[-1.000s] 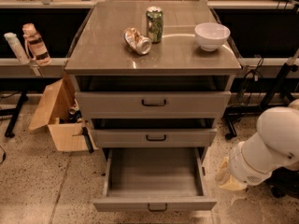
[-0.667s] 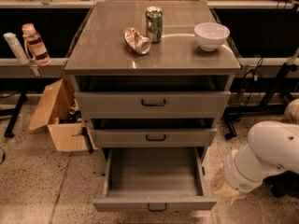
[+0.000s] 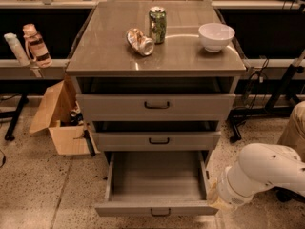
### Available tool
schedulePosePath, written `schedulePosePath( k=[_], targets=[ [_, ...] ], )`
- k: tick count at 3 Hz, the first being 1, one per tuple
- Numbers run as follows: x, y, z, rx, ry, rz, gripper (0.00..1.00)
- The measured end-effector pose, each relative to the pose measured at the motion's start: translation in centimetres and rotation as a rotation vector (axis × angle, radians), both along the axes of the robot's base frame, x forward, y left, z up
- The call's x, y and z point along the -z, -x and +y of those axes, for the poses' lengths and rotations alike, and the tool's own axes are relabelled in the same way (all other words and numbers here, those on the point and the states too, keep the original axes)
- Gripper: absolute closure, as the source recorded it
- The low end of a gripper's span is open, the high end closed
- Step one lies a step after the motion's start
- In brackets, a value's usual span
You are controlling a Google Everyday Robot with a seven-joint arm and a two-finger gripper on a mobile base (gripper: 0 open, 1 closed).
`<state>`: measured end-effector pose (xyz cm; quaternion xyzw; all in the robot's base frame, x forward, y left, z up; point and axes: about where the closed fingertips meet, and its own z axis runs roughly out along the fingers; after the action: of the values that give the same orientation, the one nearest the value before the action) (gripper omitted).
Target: Close bottom drawer
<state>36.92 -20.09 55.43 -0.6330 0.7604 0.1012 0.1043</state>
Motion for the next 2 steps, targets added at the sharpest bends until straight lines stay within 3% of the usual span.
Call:
schedulePosePath(
  k=[2],
  targets=[
    [5.1,-1.1,0.5,-0.001,-0.026,0.034,1.0]
  ],
)
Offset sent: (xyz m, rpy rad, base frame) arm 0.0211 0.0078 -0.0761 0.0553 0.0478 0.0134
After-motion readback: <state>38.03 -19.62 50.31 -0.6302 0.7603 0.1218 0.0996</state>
